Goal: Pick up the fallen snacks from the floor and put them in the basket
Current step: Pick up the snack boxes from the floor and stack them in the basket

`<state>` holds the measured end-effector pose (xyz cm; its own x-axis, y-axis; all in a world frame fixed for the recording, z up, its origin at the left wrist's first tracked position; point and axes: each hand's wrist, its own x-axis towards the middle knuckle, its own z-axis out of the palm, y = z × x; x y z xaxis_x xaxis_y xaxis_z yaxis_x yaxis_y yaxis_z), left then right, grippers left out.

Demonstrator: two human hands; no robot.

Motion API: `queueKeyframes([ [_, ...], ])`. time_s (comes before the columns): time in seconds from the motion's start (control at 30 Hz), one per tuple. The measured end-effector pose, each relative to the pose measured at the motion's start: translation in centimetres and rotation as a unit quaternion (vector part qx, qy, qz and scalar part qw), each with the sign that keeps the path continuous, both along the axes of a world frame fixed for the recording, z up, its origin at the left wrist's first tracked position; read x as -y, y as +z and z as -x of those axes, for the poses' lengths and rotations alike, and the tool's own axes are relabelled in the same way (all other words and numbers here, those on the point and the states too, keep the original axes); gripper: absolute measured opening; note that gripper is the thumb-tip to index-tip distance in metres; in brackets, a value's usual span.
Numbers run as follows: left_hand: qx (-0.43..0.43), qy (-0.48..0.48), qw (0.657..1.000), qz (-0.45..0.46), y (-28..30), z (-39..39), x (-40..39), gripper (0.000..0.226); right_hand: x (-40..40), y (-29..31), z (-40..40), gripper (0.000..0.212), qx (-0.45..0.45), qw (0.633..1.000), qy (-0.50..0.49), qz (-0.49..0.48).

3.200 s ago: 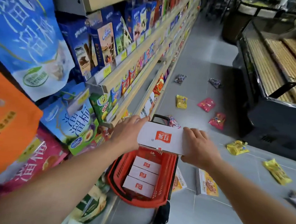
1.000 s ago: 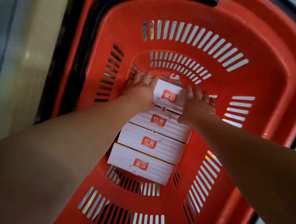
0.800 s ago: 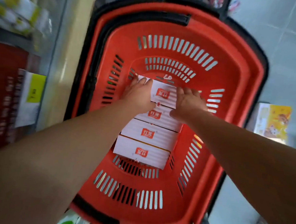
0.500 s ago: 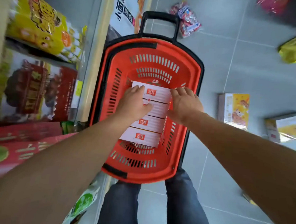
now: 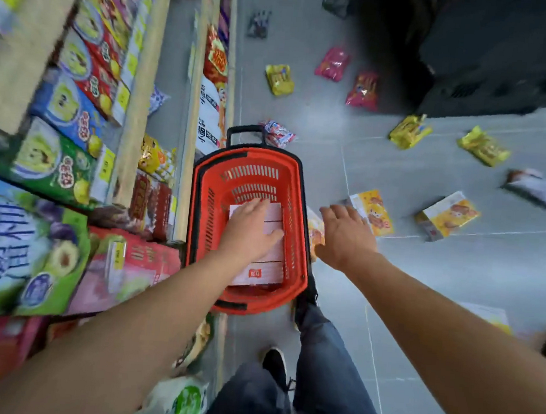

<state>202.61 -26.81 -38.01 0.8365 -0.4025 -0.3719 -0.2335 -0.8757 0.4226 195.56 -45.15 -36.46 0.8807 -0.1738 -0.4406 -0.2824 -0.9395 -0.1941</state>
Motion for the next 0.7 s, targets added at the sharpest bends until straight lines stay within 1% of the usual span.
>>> queueKeyframes([
  [0.1, 0.035, -0.041, 0.999, 0.007, 3.4, 3.7, 0.4, 0.077, -0.2, 2.7, 5.2, 0.072, 0.018, 1.0, -0.024, 0.008],
  [0.2, 0.049, -0.077, 0.996, 0.019, 5.9, 7.2, 1.4, 0.077, 0.6, 4.3, 10.4, 0.078, 0.03, 0.998, -0.052, 0.014],
  [0.33, 0.066, -0.158, 0.985, 0.027, 8.1, 12.6, 4.5, 0.075, 2.4, 5.7, 18.6, 0.076, 0.036, 0.991, -0.128, 0.014],
  [0.5, 0.069, -0.274, 0.959, 0.02, 7.8, 21.5, 10.4, 0.076, 5.4, 5.6, 30.7, 0.075, 0.03, 0.974, -0.223, 0.023],
  [0.6, 0.058, -0.319, 0.946, 0.019, 7.1, 27.9, 13.9, 0.078, 6.8, 5.0, 38.8, 0.072, 0.015, 0.96, -0.278, 0.018],
  [0.7, 0.038, -0.368, 0.929, 0.01, 6.0, 35.3, 17.1, 0.077, 8.0, 4.2, 48.1, 0.074, -0.008, 0.94, -0.342, 0.007],
])
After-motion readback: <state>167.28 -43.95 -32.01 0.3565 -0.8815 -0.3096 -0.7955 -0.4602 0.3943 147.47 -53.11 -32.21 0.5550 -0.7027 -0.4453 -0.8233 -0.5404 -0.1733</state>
